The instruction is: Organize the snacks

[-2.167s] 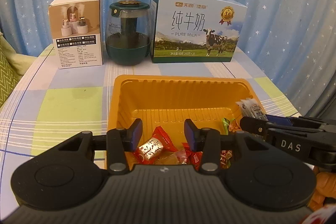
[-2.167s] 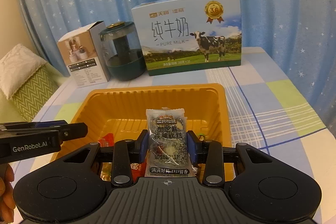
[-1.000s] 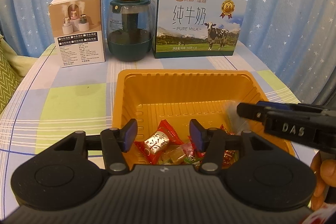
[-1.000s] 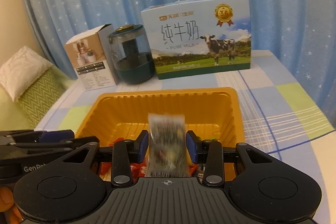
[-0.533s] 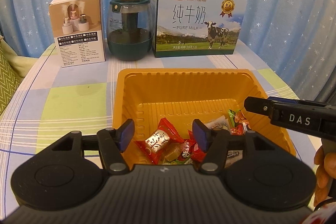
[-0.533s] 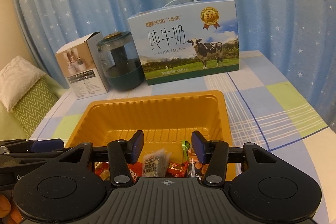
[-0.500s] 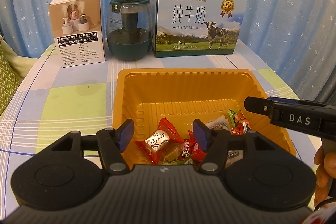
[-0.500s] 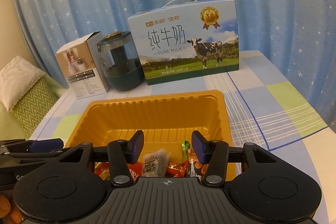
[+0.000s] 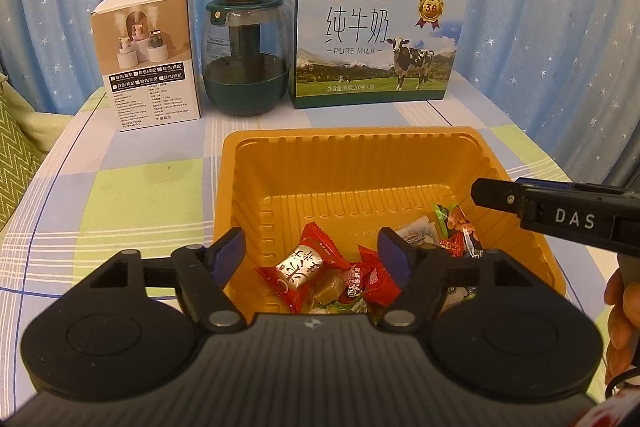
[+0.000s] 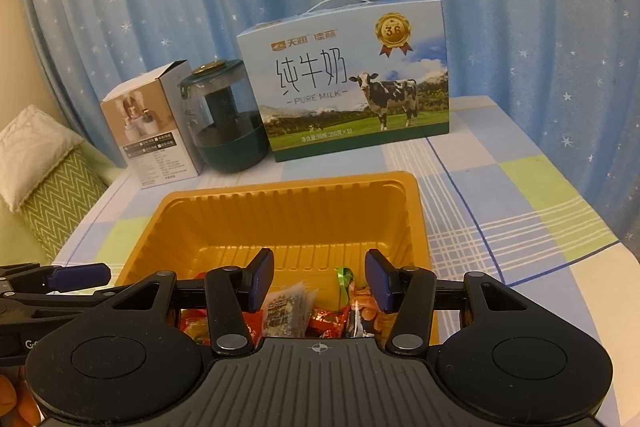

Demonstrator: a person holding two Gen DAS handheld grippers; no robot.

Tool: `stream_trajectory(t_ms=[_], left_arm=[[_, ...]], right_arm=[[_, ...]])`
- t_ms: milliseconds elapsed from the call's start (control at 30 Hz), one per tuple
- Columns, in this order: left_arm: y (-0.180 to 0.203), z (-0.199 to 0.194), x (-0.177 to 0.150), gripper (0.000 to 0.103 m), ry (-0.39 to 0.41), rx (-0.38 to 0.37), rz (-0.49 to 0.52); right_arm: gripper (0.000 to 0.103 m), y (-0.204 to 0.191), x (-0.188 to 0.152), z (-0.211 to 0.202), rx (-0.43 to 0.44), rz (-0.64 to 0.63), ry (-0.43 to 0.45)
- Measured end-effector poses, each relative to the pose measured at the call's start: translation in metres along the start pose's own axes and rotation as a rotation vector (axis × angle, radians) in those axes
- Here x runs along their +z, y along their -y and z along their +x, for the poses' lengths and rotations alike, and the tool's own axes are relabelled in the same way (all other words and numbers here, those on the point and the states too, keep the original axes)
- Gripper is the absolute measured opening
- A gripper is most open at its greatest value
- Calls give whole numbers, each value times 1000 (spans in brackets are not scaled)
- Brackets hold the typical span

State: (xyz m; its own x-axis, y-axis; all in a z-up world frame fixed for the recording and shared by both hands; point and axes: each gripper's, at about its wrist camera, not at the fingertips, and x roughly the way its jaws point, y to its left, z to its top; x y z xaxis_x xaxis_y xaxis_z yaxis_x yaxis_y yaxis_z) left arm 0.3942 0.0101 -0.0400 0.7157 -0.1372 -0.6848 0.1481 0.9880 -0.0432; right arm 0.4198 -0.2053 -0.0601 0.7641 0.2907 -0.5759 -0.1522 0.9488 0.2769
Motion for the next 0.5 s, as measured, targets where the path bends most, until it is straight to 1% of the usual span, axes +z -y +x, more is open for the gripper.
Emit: stream_trajectory(t_ms=[67, 100, 133, 167, 233, 267, 333, 400, 500], left_arm=[[0, -1, 0, 77, 2, 0, 3], [0, -1, -1, 79, 3, 1, 6], [-1, -2, -1, 80, 5, 4, 9], [-1, -3, -1, 82, 8, 8, 10], [-1, -5, -2, 90, 16, 19, 13], [-1, -6, -2, 91, 21, 27, 15], [-2, -9, -3, 99, 31, 47, 17], [-3, -13, -4, 103, 40, 52, 5], [-6, -19, -7, 103, 38, 50, -11]], right_arm=[[65, 2, 0, -3, 0, 6, 13], [76, 2, 1, -4, 0, 10, 20], [79, 3, 1, -6, -1, 13, 27], [80, 4, 1, -7, -4, 14, 32], [82, 5, 1, -9, -13, 14, 30], [85, 6, 1, -10, -17, 17, 30], [92, 7, 0, -12, -25, 21, 30], [93, 8, -2, -14, -28, 18, 24], [93, 9, -5, -21, -35, 11, 23]])
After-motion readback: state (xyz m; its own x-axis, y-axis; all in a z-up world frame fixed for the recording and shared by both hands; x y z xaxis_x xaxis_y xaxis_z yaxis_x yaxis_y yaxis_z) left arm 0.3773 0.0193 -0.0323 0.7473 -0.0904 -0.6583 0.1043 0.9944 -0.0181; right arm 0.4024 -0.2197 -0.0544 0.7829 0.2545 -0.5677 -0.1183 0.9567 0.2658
